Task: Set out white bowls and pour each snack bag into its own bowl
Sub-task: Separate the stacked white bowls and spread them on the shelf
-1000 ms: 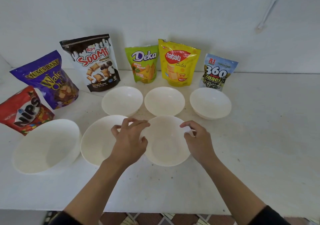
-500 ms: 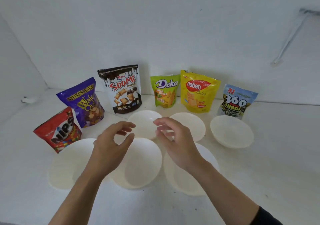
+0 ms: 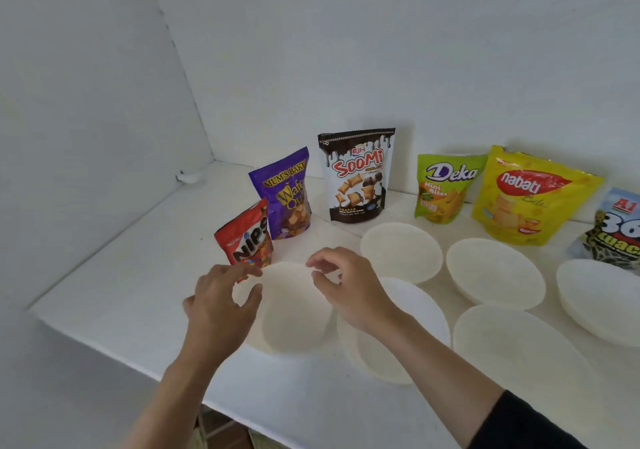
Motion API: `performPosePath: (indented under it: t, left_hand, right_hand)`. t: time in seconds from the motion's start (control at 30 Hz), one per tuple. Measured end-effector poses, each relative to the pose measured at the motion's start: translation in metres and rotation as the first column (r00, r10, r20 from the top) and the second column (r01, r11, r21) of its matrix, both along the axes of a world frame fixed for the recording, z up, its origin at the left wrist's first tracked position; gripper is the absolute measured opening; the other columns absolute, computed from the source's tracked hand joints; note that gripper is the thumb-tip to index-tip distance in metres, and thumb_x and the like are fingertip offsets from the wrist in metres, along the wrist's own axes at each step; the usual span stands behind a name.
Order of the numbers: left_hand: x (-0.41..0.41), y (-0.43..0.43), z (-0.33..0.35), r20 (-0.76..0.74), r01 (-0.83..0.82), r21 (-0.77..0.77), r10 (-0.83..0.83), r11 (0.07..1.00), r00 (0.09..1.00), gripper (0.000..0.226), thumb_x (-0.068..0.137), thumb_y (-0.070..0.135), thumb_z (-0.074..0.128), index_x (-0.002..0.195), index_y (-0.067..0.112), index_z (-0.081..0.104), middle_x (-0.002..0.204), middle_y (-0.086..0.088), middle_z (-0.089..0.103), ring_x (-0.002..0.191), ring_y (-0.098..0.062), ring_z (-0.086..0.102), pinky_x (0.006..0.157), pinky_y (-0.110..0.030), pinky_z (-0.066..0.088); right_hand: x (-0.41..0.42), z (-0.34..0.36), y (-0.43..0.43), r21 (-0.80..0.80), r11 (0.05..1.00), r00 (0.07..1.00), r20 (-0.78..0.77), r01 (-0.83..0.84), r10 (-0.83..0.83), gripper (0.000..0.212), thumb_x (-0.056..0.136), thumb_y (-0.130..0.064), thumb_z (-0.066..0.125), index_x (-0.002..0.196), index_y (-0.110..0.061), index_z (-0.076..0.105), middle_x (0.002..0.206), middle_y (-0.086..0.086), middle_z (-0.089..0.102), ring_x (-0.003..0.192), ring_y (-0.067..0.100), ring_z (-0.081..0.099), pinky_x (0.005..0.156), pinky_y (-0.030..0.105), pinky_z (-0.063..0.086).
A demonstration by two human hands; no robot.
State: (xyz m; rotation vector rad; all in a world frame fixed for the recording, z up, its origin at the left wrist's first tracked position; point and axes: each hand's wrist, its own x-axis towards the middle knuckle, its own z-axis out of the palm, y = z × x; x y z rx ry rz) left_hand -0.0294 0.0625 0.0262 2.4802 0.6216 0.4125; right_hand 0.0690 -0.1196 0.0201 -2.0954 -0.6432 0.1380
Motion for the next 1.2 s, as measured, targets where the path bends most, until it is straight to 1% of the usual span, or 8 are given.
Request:
performPosePath:
  t: [0.1, 0.33, 0.43, 0.57, 0.77, 0.97, 1.07, 1.2]
  left_hand:
    - [-0.005, 0.014, -0.024, -0.167, -0.017, 0.118, 0.037, 0.993, 0.985, 0.025, 0.090, 0.035, 0.069, 0.115, 0.037, 0.067, 0.128, 0.002, 0.054, 0.121, -0.025, 0.052, 0.097, -0.046, 0.042]
    - [-0.005, 0.023, -0.042, -0.241, 0.035, -0.216, -0.088, 0.976, 0.967, 0.036, 0.090, 0.011, 0.063, 0.114, 0.037, 0.056, 0.120, 0.004, 0.057, 0.100, -0.024, 0.060, 0.084, -0.031, 0.053]
    - [-0.004, 0.027, -0.037, -0.199, 0.046, -0.231, -0.093, 0.972, 0.976, 0.041, 0.087, 0.003, 0.059, 0.110, 0.036, 0.053, 0.117, 0.003, 0.060, 0.090, -0.027, 0.061, 0.067, -0.027, 0.051]
    - [0.002, 0.027, -0.012, -0.110, 0.058, -0.189, -0.080, 0.980, 0.991, 0.040, 0.086, 0.005, 0.063, 0.109, 0.037, 0.055, 0.117, 0.009, 0.060, 0.094, -0.025, 0.062, 0.074, -0.034, 0.059]
    - [0.023, 0.002, 0.038, 0.038, 0.180, -0.189, -0.175, 0.965, 0.984, 0.042, 0.086, 0.006, 0.063, 0.108, 0.042, 0.059, 0.106, 0.011, 0.060, 0.083, -0.012, 0.062, 0.059, -0.018, 0.047]
    - [0.053, -0.054, 0.067, 0.177, 0.315, -0.259, -0.275, 0.913, 0.945, 0.043, 0.087, 0.003, 0.061, 0.104, 0.042, 0.064, 0.110, 0.012, 0.063, 0.079, -0.013, 0.064, 0.058, -0.029, 0.053]
    - [0.061, -0.094, 0.072, 0.233, 0.385, -0.273, -0.328, 0.882, 0.916, 0.042, 0.088, 0.002, 0.061, 0.103, 0.041, 0.065, 0.110, 0.015, 0.063, 0.075, -0.010, 0.065, 0.060, -0.037, 0.059]
    - [0.065, -0.156, 0.070, 0.229, 0.470, -0.285, -0.417, 0.835, 0.880, 0.043, 0.090, 0.002, 0.060, 0.103, 0.043, 0.063, 0.098, 0.027, 0.062, 0.059, -0.012, 0.060, 0.058, -0.037, 0.053]
  right_hand:
    - [0.004, -0.013, 0.020, -0.214, 0.977, 1.000, 0.011, -0.018, 0.021, 0.021, 0.093, -0.020, 0.062, 0.113, -0.020, 0.069, 0.119, 0.002, 0.058, 0.110, 0.017, 0.059, 0.094, 0.030, 0.047]
    - [0.004, -0.028, 0.043, -0.484, 0.874, 0.998, -0.057, -0.050, 0.025, 0.050, 0.092, -0.002, 0.057, 0.140, -0.012, 0.051, 0.146, 0.006, 0.044, 0.126, 0.027, 0.053, 0.105, 0.034, 0.044]
    - [0.010, -0.022, 0.042, -0.416, 0.909, 0.998, -0.066, -0.008, -0.022, 0.060, 0.088, 0.010, 0.052, 0.144, -0.013, 0.049, 0.143, 0.006, 0.053, 0.131, 0.025, 0.049, 0.108, 0.032, 0.041]
    - [0.012, -0.010, 0.034, -0.220, 0.968, 0.992, 0.040, 0.121, -0.115, 0.050, 0.092, 0.007, 0.049, 0.136, -0.016, 0.059, 0.136, 0.001, 0.063, 0.128, 0.020, 0.055, 0.108, 0.030, 0.044]
    - [0.022, 0.027, -0.006, 0.170, 0.935, 0.949, -0.002, 0.311, -0.316, 0.048, 0.091, 0.011, 0.049, 0.118, -0.023, 0.070, 0.117, -0.008, 0.069, 0.094, -0.006, 0.056, 0.076, -0.003, 0.039]
    - [0.023, 0.055, -0.071, 0.345, 0.862, 0.928, -0.171, 0.372, -0.332, 0.066, 0.078, 0.015, 0.036, 0.108, -0.032, 0.072, 0.061, -0.003, 0.044, 0.039, 0.008, 0.030, 0.040, 0.015, 0.027]
    - [0.019, 0.063, -0.114, 0.388, 0.819, 0.906, -0.188, 0.423, -0.379, 0.068, 0.077, 0.016, 0.034, 0.106, -0.030, 0.072, 0.081, 0.009, 0.056, 0.041, 0.007, 0.030, 0.040, 0.015, 0.026]
    - [0.016, 0.069, -0.180, 0.440, 0.754, 0.872, -0.210, 0.487, -0.441, 0.067, 0.076, 0.019, 0.036, 0.101, -0.030, 0.075, 0.106, -0.018, 0.069, 0.063, -0.004, 0.052, 0.054, 0.013, 0.037]
